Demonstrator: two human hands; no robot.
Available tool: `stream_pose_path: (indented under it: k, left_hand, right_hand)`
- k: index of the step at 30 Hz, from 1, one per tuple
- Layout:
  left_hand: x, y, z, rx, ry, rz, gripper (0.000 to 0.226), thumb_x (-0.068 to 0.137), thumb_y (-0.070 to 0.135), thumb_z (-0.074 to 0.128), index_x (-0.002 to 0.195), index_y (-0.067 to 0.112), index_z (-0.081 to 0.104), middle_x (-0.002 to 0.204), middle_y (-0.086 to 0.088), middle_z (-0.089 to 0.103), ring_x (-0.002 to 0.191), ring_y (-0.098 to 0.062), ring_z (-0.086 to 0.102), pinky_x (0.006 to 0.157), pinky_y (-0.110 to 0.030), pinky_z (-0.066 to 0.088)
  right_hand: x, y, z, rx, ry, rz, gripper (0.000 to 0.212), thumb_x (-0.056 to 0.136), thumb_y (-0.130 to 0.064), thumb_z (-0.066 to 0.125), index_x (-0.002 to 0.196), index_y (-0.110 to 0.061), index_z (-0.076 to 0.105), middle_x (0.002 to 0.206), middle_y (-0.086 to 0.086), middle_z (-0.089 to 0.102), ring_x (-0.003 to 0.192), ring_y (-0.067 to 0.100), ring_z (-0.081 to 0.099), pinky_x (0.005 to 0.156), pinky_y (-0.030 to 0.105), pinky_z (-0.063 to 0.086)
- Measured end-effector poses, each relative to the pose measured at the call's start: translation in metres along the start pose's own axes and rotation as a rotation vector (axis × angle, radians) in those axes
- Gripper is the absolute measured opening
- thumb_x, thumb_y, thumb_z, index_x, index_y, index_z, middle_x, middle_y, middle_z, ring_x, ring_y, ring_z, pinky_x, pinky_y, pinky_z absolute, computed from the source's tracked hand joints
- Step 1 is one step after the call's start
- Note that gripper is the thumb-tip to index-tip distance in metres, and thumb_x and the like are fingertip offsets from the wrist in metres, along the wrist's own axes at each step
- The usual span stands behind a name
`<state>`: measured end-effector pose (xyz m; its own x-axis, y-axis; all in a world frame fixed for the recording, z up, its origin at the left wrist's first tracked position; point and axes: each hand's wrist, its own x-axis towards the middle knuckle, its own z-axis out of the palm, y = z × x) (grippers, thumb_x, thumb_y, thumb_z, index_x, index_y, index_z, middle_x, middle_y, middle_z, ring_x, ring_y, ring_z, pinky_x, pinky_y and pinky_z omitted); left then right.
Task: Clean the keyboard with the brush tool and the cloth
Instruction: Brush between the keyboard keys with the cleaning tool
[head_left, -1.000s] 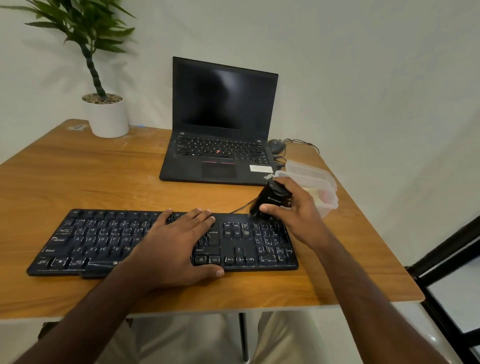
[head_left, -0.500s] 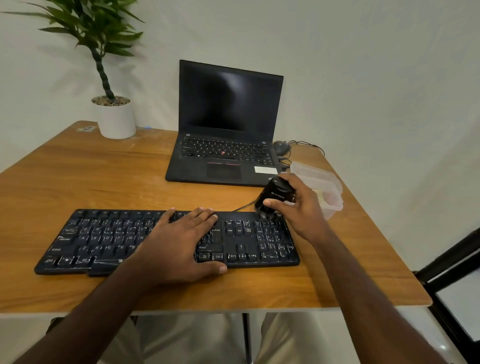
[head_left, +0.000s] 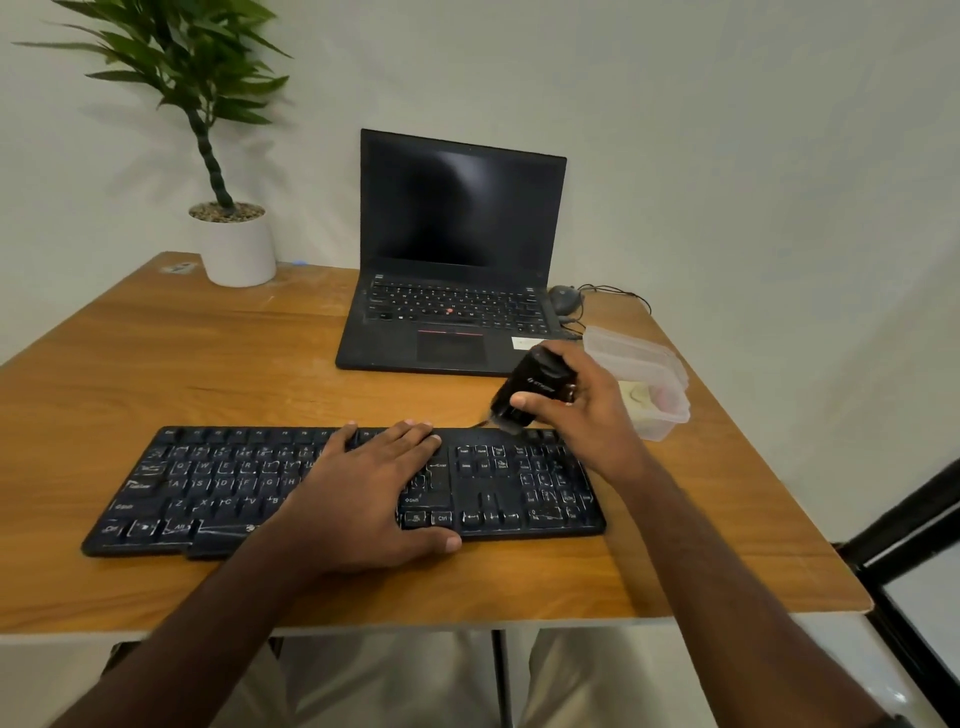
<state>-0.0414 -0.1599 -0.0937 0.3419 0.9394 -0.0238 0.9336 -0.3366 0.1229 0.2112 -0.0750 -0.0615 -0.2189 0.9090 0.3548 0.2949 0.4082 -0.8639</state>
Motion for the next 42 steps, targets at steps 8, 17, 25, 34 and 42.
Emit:
stream_pose_path:
  k: [8,17,25,34,42]
  left_hand:
    - [0.001,0.012,0.001,0.008,-0.003,-0.010,0.116,0.067,0.099,0.023,0.158,0.030,0.001,0.165,0.011,-0.004,0.150,-0.004,-0.007,0.122,-0.053,-0.005]
    - [0.000,0.035,-0.002,-0.063,0.031,0.002,0.118,0.070,0.093,0.039,0.157,0.023,0.000,0.166,0.002,0.009,0.151,-0.012,0.006,0.122,-0.054,-0.003]
    - [-0.042,-0.023,-0.017,-0.234,0.385,-0.117,0.104,0.065,0.097,0.036,0.146,0.032,0.041,0.154,0.005,0.040,0.140,-0.009,0.032,0.121,-0.043,0.007]
    - [-0.119,-0.151,-0.002,-0.232,0.132,-0.426,0.124,0.052,0.107,0.017,0.155,0.037,0.012,0.164,0.011,0.018,0.148,-0.004,0.014,0.122,-0.045,0.002]
    - [-0.120,-0.149,0.005,-0.118,0.131,-0.329,0.121,0.060,0.104,0.015,0.153,0.027,0.022,0.163,0.006,0.021,0.150,-0.004,-0.001,0.120,-0.056,-0.005]
  right_hand:
    - [-0.009,-0.008,0.026,-0.009,-0.087,0.050,0.049,0.082,-0.021,0.082,0.124,-0.030,0.058,0.112,-0.013,0.064,0.107,0.010,0.064,0.087,0.047,0.060]
    - [-0.003,-0.015,0.036,-0.090,-0.006,-0.037,0.043,0.082,-0.025,0.082,0.118,-0.028,0.059,0.105,-0.014,0.065,0.104,0.009,0.064,0.084,0.044,0.060]
    - [-0.003,-0.023,0.053,-0.107,0.016,-0.011,0.043,0.085,-0.025,0.079,0.120,-0.030,0.056,0.107,-0.016,0.063,0.101,-0.004,0.060,0.085,0.028,0.057]
    - [0.011,-0.071,0.172,-0.039,-0.306,-0.151,0.045,0.086,-0.024,0.079,0.124,-0.025,0.054,0.109,-0.011,0.065,0.098,-0.003,0.063,0.075,0.014,0.053]
    - [0.027,-0.095,0.259,-0.112,-0.464,-0.339,0.046,0.089,-0.034,0.074,0.126,-0.025,0.049,0.108,-0.003,0.065,0.094,0.011,0.065,0.073,0.036,0.060]
